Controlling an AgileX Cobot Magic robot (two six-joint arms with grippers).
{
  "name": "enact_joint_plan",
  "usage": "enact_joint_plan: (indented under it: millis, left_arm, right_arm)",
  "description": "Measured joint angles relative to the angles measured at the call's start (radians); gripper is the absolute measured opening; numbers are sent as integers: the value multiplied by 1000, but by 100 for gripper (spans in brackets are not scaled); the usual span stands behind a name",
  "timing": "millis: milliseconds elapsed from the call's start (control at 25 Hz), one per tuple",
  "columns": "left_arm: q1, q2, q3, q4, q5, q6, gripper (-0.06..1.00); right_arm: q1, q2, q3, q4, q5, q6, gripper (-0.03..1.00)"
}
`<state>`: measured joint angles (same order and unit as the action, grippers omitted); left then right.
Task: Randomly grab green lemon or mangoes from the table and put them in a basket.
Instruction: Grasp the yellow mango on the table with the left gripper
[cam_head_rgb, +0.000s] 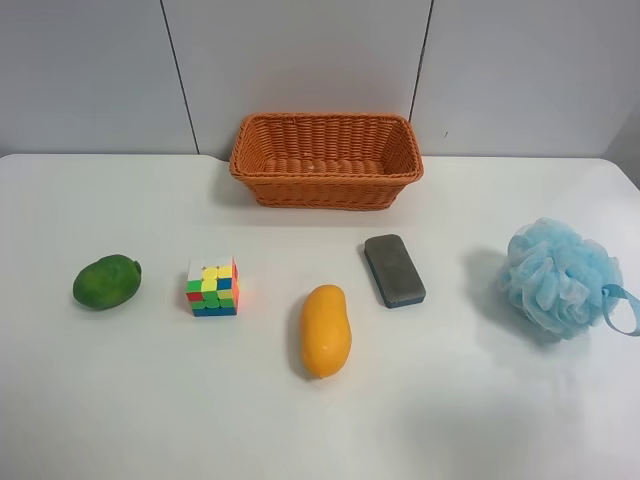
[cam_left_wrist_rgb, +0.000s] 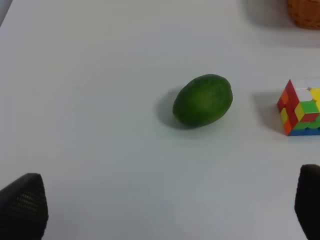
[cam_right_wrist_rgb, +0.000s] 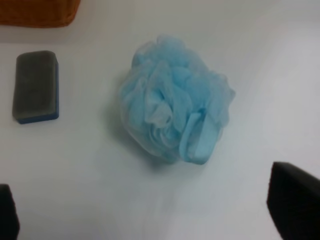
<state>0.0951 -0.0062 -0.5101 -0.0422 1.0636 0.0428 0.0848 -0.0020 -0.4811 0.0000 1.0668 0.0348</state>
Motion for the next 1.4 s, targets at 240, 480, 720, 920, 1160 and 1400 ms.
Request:
enact_joint_plan:
  millis: [240, 480, 720, 920, 1160, 1400]
  left_arm:
    - [0, 0, 0, 0, 0, 0, 99]
    - [0, 0, 0, 0, 0, 0, 99]
    - [0, 0, 0, 0, 0, 0, 99]
    - [0, 0, 0, 0, 0, 0, 99]
    - [0, 3, -4, 0, 2, 0, 99]
    - [0, 179, -138, -1, 13, 0, 99]
  right_arm:
    - [0, 0, 0, 0, 0, 0, 99]
    - [0, 0, 0, 0, 0, 0, 99]
    - [0, 0, 0, 0, 0, 0, 99]
    - [0, 0, 0, 0, 0, 0, 99]
    - [0, 0, 0, 0, 0, 0, 99]
    - [0, 0, 0, 0, 0, 0, 99]
